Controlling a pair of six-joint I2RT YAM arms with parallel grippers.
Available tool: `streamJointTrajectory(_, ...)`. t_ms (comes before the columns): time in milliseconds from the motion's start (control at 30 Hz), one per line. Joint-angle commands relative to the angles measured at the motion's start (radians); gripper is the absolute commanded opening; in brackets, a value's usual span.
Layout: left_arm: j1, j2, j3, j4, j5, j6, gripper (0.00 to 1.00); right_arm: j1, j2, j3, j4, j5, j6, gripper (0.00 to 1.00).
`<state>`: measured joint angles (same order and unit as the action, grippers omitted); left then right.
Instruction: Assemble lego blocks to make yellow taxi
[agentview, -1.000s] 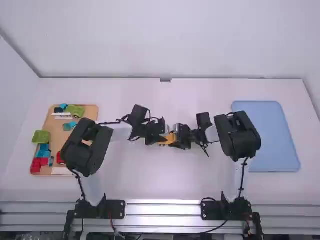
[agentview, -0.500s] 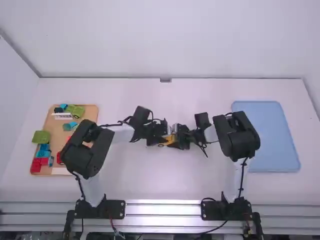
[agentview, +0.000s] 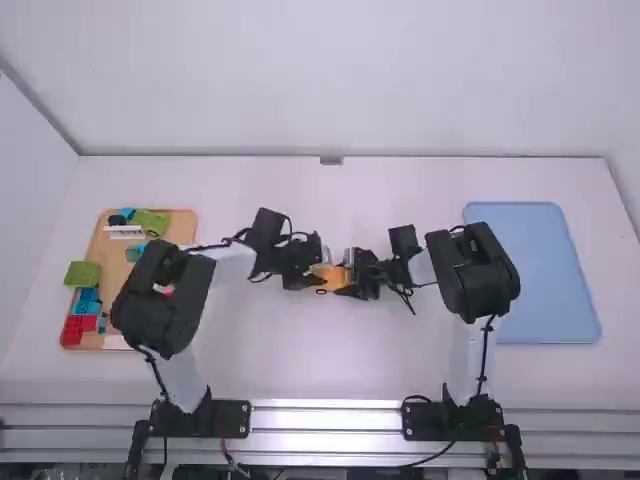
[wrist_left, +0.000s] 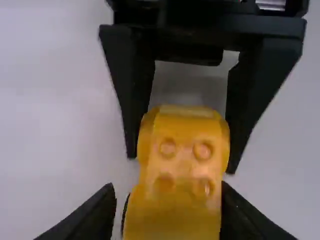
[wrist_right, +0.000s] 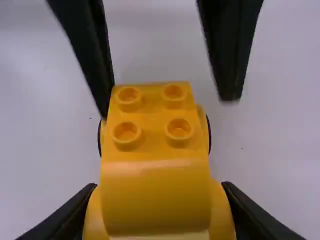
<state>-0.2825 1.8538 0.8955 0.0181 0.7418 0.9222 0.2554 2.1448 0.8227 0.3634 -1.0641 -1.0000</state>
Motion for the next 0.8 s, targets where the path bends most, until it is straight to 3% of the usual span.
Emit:
streamJointTrajectory(0, 0.081, -0.068, -0.013, -0.042, 0.137, 0.092, 0.64, 0.007, 0.015, -0.004, -0.011, 0.018, 0.009, 0.53)
streamJointTrajectory(67, 0.122, -0.085, -0.013, -0.082, 0.182, 0.129, 0.76, 0.007, 0.015, -0.004, -0.011, 0.018, 0.009, 0.53)
streamJointTrajectory(100, 0.164, -0.106, -0.013, -0.132, 0.216, 0.169, 0.99, 0.007, 0.015, -0.004, -0.011, 0.017, 0.009, 0.53)
streamJointTrajectory(233, 0.262, -0.14, -0.013, -0.204, 0.252, 0.208, 0.99, 0.004, 0.008, -0.004, -0.01, 0.018, 0.029, 0.55)
streamJointTrajectory(367, 0.333, -0.154, -0.013, -0.197, 0.214, 0.093, 0.99, -0.024, -0.041, -0.004, -0.023, 0.049, 0.106, 0.55)
streamJointTrajectory(533, 0.329, -0.156, -0.014, -0.084, -0.044, -0.229, 0.99, -0.065, -0.18, -0.005, -0.134, 0.171, 0.106, 0.58)
streamJointTrajectory(633, 0.287, -0.156, -0.015, -0.006, -0.263, -0.412, 0.97, -0.109, -0.336, -0.005, -0.268, 0.362, 0.106, 0.57)
streamJointTrajectory(767, 0.237, -0.156, -0.015, 0.048, -0.432, -0.542, 0.99, -0.181, -0.491, -0.005, -0.394, 0.531, 0.106, 0.53)
